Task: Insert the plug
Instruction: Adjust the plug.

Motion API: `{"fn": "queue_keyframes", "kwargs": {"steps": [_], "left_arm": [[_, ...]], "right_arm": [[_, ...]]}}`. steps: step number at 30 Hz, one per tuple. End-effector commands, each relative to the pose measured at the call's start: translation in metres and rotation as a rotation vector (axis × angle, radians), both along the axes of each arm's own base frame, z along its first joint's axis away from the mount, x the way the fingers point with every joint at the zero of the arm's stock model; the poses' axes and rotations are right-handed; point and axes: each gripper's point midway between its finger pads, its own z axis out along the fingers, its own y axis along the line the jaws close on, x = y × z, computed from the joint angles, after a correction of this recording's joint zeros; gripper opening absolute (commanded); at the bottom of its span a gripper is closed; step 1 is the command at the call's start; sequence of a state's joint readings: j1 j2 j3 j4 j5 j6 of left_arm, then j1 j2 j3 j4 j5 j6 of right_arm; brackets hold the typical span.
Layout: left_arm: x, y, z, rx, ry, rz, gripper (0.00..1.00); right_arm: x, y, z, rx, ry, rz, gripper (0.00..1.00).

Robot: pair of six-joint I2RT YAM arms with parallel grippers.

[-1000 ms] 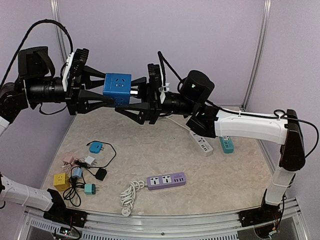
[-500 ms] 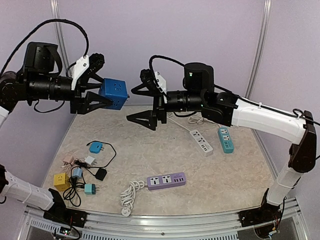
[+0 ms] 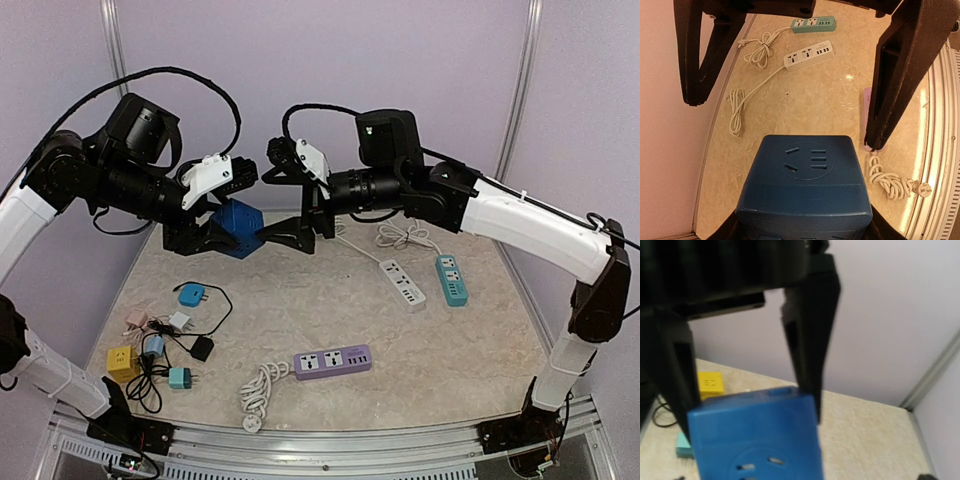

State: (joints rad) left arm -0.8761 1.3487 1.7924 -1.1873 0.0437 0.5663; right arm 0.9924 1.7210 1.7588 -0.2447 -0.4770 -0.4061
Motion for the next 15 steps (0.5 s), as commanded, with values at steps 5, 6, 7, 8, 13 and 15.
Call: {"fn": "queue_keyframes", "kwargs": {"steps": [5,6,7,8,13,15], "left_arm": [[0.001,-0.004,0.017,-0.052,-0.025,0.01,0.0],[0.001,-0.005,0.018,-0.063,-0.022,0.01,0.0],[0.0,-0.006,0.02,-0.072,-0.021,0.008,0.0],[0.0,-0.007,0.022,-0.083,-0.021,0.003,0.0],[-0.005,-0.008,0.024,-0.101,-0.009,-0.011,0.0],[-0.005,-0.009,0.023,-0.097,-0.004,-0.012,0.0]], "right_arm": [[-0.014,0.017,-0.02,-0.053,0.076,0.121,1.0],[-0.013,0.019,-0.022,-0.052,0.082,0.122,1.0],[-0.012,0.022,-0.024,-0.049,0.092,0.119,1.0],[-0.011,0.024,-0.026,-0.05,0.101,0.118,0.99],[-0.008,0.03,-0.029,-0.044,0.122,0.122,0.86],[-0.008,0.032,-0.026,-0.036,0.128,0.122,0.82]]}}
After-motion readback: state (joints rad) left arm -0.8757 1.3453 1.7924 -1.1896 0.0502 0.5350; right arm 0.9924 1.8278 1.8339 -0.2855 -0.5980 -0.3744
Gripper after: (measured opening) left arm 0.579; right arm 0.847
